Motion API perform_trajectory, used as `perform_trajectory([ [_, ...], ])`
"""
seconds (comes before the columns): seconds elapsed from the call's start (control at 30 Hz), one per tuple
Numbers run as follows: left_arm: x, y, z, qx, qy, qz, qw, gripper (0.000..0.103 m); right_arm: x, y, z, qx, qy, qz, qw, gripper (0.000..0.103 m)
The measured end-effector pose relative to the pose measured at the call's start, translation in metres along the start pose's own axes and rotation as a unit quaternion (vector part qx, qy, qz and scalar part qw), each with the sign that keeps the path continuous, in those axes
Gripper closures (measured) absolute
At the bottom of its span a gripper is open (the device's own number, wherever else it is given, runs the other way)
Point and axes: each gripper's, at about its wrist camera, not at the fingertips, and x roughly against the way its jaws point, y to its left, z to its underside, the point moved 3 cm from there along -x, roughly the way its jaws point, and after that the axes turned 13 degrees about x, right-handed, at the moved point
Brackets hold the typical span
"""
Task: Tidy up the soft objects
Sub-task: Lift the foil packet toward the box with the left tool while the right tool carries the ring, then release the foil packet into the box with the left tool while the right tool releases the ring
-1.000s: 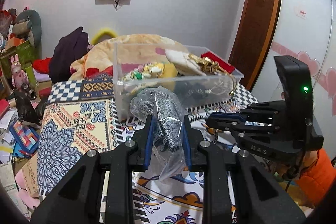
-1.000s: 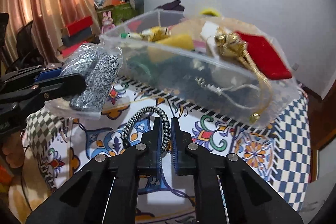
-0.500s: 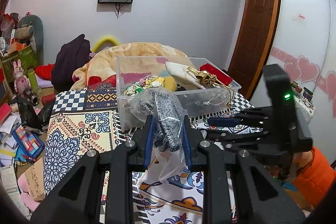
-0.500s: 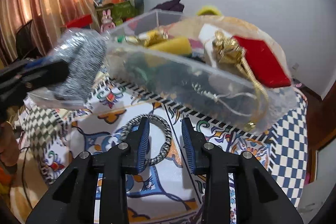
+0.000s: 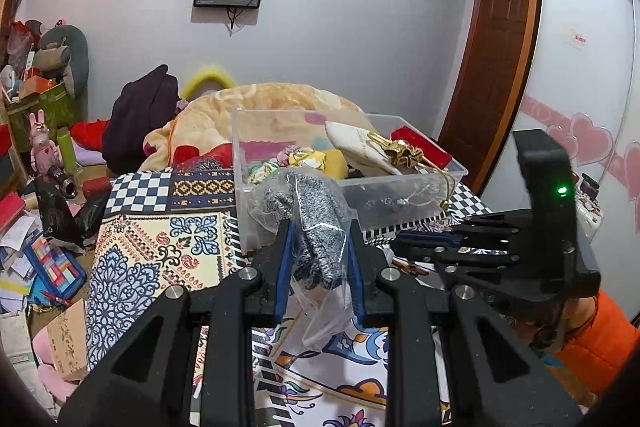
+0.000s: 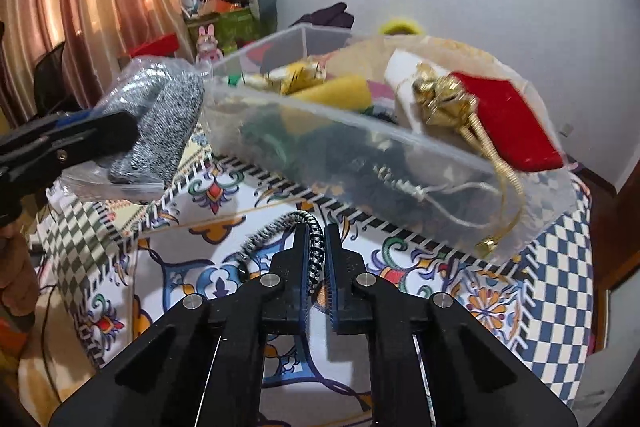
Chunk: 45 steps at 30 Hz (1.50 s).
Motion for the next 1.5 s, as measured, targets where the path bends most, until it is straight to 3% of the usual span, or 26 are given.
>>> perform_trajectory([
  [0.47,0.005,-0.008,-0.037,-0.025,-0.049,-0.011,0.9984,0.078,0.064,-0.002,-0.026,-0.009,-0.094,0.039,0.995,0.097],
  [0.73,-0.020,-0.002,-0.063,-0.017,-0.057,-0.009,0.9982,0.078,0.059,-0.026,-0.056,-0.033,-0.127,0.061,0.989,0.097],
  [0.97,-0.060,0.002,-0.061,-0.024,-0.025,-0.024,0.9991,0.078,0.035,-0.036,-0.072,-0.048,-0.122,0.060,0.989,0.097],
  [1.3,-0.087,0.009,-0.053,-0.016,0.012,-0.030,0.9994,0.076,0.005,-0.033,-0.065,-0.031,-0.070,0.080,0.994,0.096],
  [1.4,-0.086,0.012,-0.053,-0.005,0.017,-0.026,0.9995,0.067,0.006,-0.037,-0.061,-0.039,-0.063,0.076,0.994,0.086],
  [1.47,-0.084,0.013,-0.053,-0.001,0.016,-0.022,0.9996,0.064,0.009,-0.038,-0.061,-0.038,-0.064,0.081,0.994,0.064],
  [1.5,-0.081,0.013,-0.053,0.000,0.014,-0.022,0.9997,0.063,0.013,-0.038,-0.060,-0.036,-0.069,0.087,0.993,0.060],
])
